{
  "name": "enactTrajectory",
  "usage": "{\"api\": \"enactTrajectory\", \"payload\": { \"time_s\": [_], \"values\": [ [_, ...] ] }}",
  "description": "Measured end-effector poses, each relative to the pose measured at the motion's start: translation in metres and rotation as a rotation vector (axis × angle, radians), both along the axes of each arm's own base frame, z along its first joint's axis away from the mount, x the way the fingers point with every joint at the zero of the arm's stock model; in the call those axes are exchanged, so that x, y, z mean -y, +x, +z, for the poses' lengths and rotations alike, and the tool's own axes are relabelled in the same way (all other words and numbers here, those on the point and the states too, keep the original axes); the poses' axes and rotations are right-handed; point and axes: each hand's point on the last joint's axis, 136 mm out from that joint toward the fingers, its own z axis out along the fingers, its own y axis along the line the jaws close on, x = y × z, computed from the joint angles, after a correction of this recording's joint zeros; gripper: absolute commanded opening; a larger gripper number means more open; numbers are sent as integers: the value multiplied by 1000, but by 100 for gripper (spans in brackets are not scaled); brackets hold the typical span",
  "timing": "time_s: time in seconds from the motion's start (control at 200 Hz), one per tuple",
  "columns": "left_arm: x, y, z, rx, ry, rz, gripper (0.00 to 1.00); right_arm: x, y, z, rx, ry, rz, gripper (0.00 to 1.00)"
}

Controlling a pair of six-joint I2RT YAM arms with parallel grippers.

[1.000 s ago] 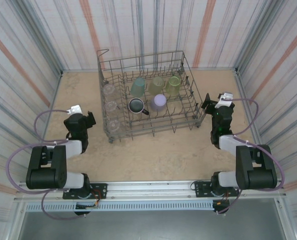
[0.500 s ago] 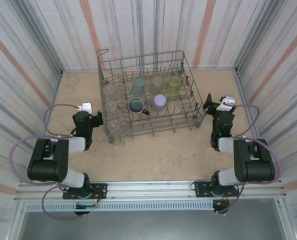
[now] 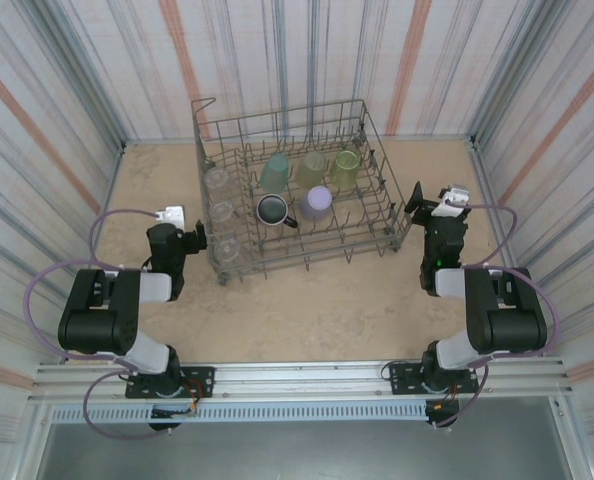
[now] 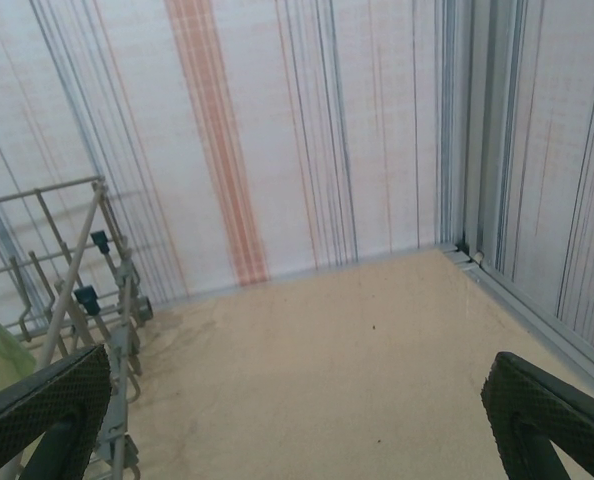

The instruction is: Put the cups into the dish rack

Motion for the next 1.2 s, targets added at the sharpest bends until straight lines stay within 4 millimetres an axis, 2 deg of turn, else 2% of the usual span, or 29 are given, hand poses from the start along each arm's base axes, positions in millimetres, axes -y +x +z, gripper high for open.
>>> {"api": "enactTrajectory", "payload": {
  "time_s": [0.621, 1.202],
  "values": [
    [0, 0, -1, -1, -9, -13, 99, 2, 4, -4, -22, 33, 29, 99],
    [11, 1, -1, -5, -12, -78, 99, 2, 4, -4, -22, 33, 29, 99]
  ]
}}
